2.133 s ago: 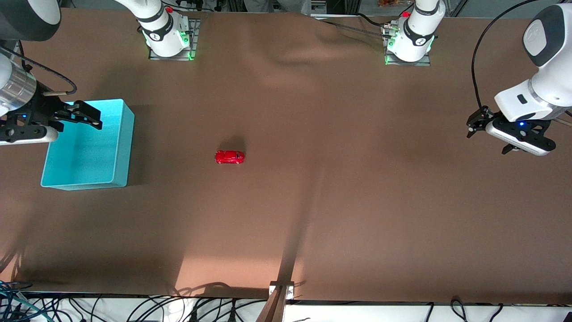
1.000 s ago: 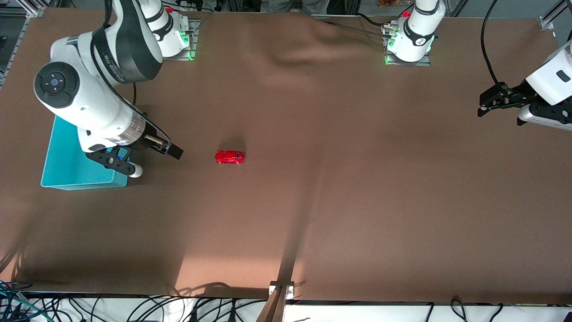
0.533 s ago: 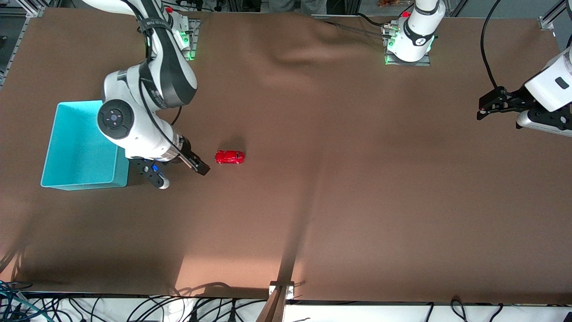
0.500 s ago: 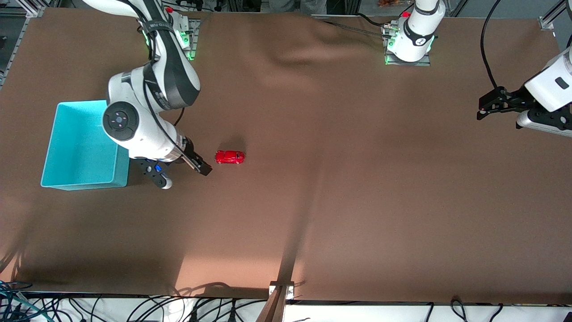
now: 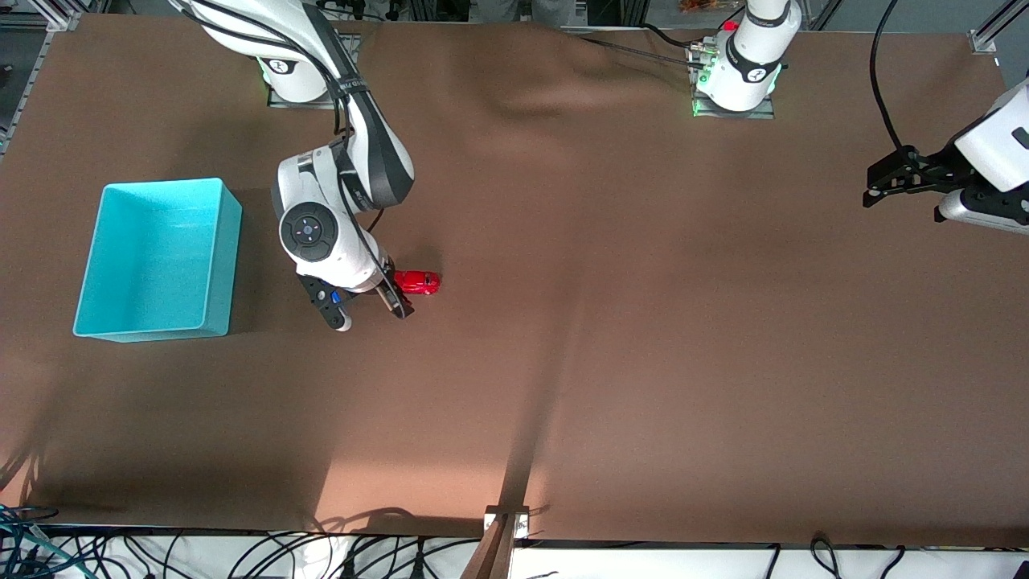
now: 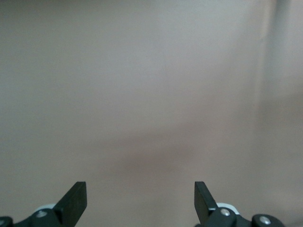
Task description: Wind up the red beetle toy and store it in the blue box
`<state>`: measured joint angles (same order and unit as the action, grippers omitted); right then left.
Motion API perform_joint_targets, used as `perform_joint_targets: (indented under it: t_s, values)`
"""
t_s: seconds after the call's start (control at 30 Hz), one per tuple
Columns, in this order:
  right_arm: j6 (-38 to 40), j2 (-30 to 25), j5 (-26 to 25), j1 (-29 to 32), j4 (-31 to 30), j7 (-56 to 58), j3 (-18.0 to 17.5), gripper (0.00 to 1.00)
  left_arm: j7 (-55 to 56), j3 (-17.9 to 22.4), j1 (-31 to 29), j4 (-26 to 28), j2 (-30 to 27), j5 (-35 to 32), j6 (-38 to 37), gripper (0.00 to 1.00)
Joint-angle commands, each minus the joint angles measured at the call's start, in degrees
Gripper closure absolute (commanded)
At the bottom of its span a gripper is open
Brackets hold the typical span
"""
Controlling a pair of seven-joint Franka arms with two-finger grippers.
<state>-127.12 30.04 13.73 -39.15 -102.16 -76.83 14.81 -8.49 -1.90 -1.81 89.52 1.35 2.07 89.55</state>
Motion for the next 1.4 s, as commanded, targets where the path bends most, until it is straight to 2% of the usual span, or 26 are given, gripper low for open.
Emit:
perform_joint_targets:
  t_s: [0.0, 0.13, 0.17, 0.2, 0.67, 0.87, 1.0, 1.2, 1.37]
  values:
    - [-6.99, -1.56, 1.04, -1.98, -6.73, -3.85, 0.31, 0.00, 0.93, 0.23, -0.30, -3.03, 0.76, 0.75, -1.65, 0.00]
    - [-8.93, -0.77, 1.13, -1.98, -8.23, -4.38, 0.22, 0.00, 0.84, 0.14, -0.22, -2.68, 0.84, -0.22, -1.74, 0.00]
    - [-10.50, 0.27, 1.56, -1.98, -8.23, -5.95, -0.74, 0.00, 1.02, -0.21, 0.65, -2.86, 0.93, -4.83, -2.18, 0.00]
    - [-10.86, 0.46, 1.57, -1.98, -8.23, -6.48, -0.92, 0.00, 1.02, -0.21, 0.66, -2.86, 0.93, -5.14, -2.36, 0.00]
    - [-14.38, 3.01, 1.57, -1.98, -8.32, -7.98, -2.50, 0.00, 0.93, -0.82, 0.58, -3.21, 0.76, -5.05, -2.62, 0.00]
    - [-15.26, 3.71, 1.57, -1.98, -8.32, -7.98, -2.94, 0.07, 0.93, -1.09, 0.58, -3.21, 0.67, -5.05, -2.80, 0.00]
    - [-15.35, 3.80, 1.57, -1.98, -8.23, -7.98, -3.47, 0.19, 0.58, -0.83, 0.49, -3.30, 0.67, -5.05, -2.80, 0.00]
    - [-15.35, 3.80, 1.57, -1.98, -8.23, -6.75, -3.47, 0.54, 0.58, -0.82, 0.31, -3.82, 0.67, -5.05, -3.32, 0.00]
    - [-15.00, 3.71, 1.57, -1.98, -7.97, -6.40, -3.47, 0.77, 0.58, -1.18, 0.31, -3.91, 0.40, -5.05, -5.08, 0.00]
